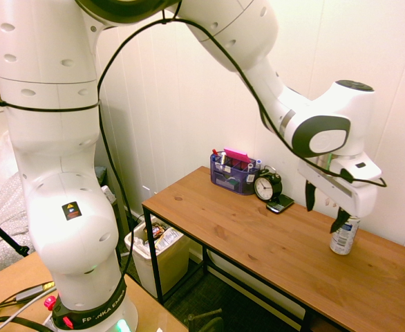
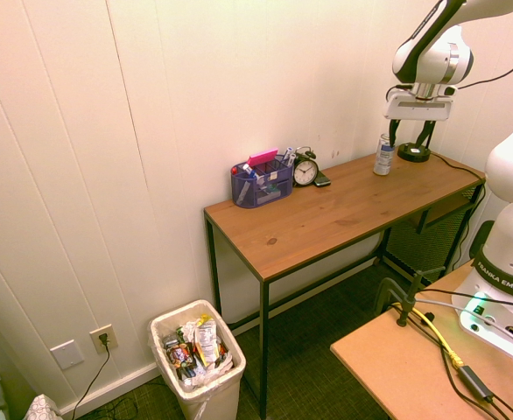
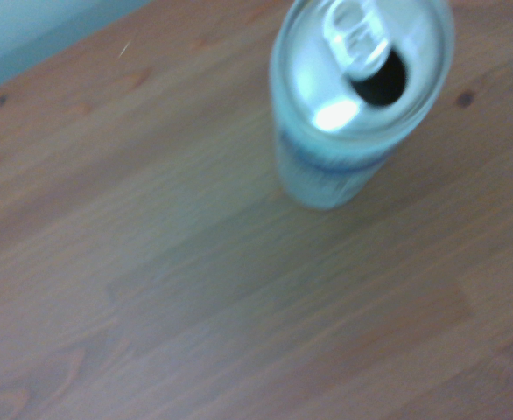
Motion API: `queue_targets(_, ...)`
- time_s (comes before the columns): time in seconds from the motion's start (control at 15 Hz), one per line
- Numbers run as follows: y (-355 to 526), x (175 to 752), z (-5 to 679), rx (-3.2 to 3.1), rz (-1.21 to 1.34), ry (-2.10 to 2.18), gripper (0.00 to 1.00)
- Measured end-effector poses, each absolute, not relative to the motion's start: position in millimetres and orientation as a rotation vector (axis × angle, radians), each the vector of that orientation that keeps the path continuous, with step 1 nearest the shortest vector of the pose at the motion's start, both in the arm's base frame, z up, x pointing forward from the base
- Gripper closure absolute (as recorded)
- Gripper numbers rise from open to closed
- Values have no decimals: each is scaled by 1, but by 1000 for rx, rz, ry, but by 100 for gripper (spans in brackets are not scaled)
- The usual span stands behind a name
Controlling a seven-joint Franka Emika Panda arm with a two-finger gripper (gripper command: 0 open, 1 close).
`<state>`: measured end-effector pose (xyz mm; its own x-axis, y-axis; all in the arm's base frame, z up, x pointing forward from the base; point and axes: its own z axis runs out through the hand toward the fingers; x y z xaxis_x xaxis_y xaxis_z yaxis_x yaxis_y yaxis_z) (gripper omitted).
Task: Throw the can in the trash bin
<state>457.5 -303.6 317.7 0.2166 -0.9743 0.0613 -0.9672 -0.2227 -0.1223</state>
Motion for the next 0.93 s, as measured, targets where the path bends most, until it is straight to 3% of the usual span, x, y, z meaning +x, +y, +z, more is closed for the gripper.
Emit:
queue_targets(0.8,-323,567,277,-2453,-126,1877,0)
queue_targets(0.87,-325,569,277,-2454,-125,1877,100)
queue_targets(0.93,-326,569,277,-2454,-119,1879,100)
